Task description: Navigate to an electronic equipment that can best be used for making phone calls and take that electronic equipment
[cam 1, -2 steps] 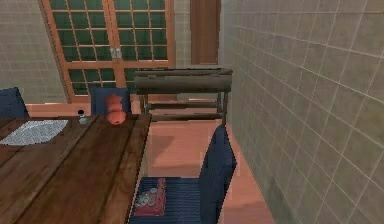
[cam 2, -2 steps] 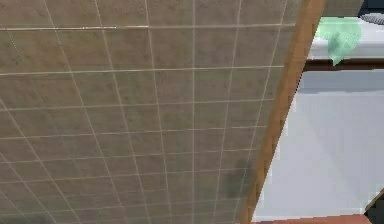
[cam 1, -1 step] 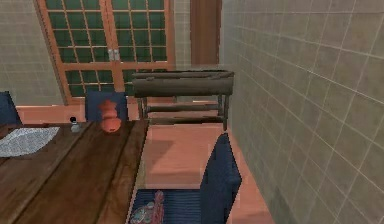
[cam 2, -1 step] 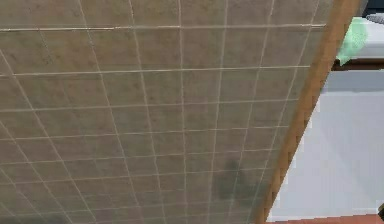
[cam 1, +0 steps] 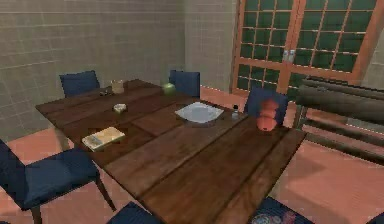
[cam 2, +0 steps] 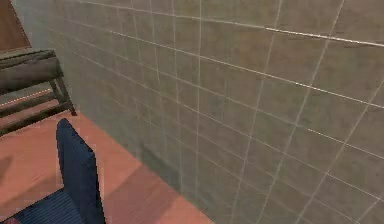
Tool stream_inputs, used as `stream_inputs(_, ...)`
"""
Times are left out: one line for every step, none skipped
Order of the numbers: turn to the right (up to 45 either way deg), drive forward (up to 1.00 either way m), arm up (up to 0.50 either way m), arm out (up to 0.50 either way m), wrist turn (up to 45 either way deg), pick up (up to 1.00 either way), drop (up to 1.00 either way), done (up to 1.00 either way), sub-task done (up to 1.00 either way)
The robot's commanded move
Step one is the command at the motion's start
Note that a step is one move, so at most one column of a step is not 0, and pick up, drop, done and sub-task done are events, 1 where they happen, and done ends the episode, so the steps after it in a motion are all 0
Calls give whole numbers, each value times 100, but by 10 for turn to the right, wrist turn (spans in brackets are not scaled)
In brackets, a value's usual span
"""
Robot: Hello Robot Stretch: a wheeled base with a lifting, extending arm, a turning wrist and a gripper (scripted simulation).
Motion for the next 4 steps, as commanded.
stream_inputs(-450, 0, 0, 0, 0, 0, 0, 0, 0)
stream_inputs(-150, 0, 0, 0, 0, 0, 0, 0, 0)
stream_inputs(0, 0, 50, 0, 0, 0, 0, 0, 0)
stream_inputs(0, 0, 10, 0, 0, 0, 0, 0, 0)
